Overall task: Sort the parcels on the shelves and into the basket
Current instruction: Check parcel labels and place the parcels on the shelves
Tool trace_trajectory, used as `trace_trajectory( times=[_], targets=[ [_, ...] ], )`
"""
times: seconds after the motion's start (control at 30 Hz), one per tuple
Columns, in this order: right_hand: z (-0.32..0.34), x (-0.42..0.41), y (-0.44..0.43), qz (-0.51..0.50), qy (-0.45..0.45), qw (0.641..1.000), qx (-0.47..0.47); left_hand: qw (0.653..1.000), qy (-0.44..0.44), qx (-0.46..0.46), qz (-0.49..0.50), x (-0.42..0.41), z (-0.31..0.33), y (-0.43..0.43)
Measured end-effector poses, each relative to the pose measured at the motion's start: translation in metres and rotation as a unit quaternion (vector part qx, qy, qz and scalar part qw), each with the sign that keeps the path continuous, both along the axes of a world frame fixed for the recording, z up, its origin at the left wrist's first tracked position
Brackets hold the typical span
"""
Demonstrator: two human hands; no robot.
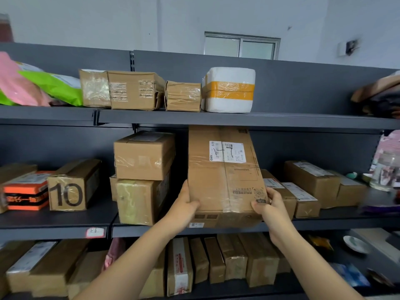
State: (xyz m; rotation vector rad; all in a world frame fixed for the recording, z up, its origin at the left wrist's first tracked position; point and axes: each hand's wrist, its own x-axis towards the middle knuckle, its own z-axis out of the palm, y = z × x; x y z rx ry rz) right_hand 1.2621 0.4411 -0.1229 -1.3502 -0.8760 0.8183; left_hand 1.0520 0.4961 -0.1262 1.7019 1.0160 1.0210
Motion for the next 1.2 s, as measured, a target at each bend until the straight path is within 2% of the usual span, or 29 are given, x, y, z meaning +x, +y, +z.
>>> trace_trajectory(
  times=[0.2,0.33,0.43,0.57,0.83,0.93,1.0,1.07,1.2],
  targets=[
    [-0.001,-0.015,-0.014,0.004,-0.03,0.999,0.023,0.999,0.037,0.027,0.027,-0.005,-0.009,0.002],
    [0.007,-0.037,-0.013,0.014,-0.18,0.982,0.058,0.985,0.072,0.04,0.152,-0.015,-0.004,0.01],
    [0.011,-0.052,-0.01,0.007,-0.257,0.963,0.084,0.985,0.034,0.03,0.167,-0.025,0.001,0.019],
    [0.016,-0.064,-0.002,0.015,-0.294,0.951,0.091,0.981,-0.001,0.022,0.195,-0.031,0.001,0.026],
    [0.023,-0.038,0.011,0.049,-0.262,0.961,0.077,0.974,0.022,0.041,0.221,-0.019,0.008,0.028],
    [0.028,-0.014,0.012,0.068,-0.139,0.985,0.073,0.976,0.024,0.034,0.212,-0.018,0.002,0.034],
    [0.031,0.001,0.014,0.082,-0.07,0.992,0.063,0.979,-0.015,0.023,0.203,-0.017,-0.002,0.038],
    [0.03,0.012,0.017,0.099,-0.078,0.991,0.039,0.982,-0.028,0.017,0.189,-0.013,-0.006,0.04],
    [0.017,0.022,0.028,0.083,-0.142,0.986,-0.012,0.983,0.002,0.048,0.176,0.001,-0.012,0.044]
  ],
)
